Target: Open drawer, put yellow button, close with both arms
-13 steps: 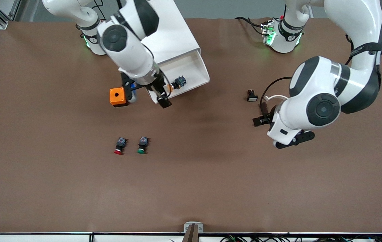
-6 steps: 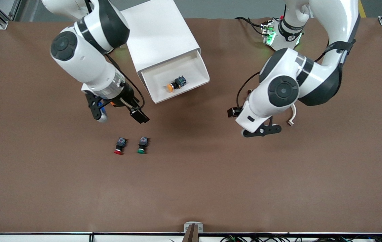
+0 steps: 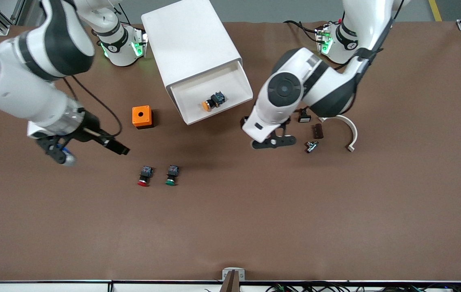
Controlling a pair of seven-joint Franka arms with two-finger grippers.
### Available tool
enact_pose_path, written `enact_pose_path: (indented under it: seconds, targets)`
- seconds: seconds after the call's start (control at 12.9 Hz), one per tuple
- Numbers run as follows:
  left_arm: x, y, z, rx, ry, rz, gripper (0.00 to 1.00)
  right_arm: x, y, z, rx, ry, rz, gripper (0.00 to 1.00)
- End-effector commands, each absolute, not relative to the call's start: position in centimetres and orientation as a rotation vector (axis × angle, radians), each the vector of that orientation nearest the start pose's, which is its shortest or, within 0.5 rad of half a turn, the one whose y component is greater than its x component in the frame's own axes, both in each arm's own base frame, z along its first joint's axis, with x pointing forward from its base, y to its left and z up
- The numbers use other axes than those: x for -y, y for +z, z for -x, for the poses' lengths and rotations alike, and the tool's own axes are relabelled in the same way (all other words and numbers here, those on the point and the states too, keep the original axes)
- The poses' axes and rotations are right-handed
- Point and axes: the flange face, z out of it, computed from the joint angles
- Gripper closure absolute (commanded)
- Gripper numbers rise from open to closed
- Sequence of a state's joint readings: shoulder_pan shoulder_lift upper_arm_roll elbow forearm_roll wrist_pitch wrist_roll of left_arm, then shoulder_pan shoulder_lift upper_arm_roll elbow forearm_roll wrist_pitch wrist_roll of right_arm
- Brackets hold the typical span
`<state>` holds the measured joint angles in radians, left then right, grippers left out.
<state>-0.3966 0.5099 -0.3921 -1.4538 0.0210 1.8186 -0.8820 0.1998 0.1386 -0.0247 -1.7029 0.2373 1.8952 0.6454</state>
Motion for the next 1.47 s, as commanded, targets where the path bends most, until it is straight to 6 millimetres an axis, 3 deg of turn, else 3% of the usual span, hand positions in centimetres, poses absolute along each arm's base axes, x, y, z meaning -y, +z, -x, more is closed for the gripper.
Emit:
enact_pose_path:
  seconds: [0.0,0.31,0.47,0.7,1.4]
  targets:
    - [47.6,39.0,-49.9,0.328,0.267,3.148,0.00,-7.1,53.9,-58.9,-0.591,-0.003,2.905,0.00]
    - [50.4,38.0,-46.9,0.467,0.289,3.096,0.00,-2.2,56.9,-57.0,-0.315,-0.063,3.080,0.00]
    - [52.0,37.5,-45.2,0.450,0.294,3.089,0.00,0.6,58.3,-55.8,-0.287,-0.052,3.086,0.00]
    - [53.6,36.7,-43.4,0.463,0.309,3.069,0.00,2.2,59.8,-54.6,-0.280,-0.071,3.086,0.00]
    - [58.5,36.0,-34.0,0.375,0.374,2.972,0.00,1.6,60.7,-53.1,-0.235,-0.100,3.089,0.00]
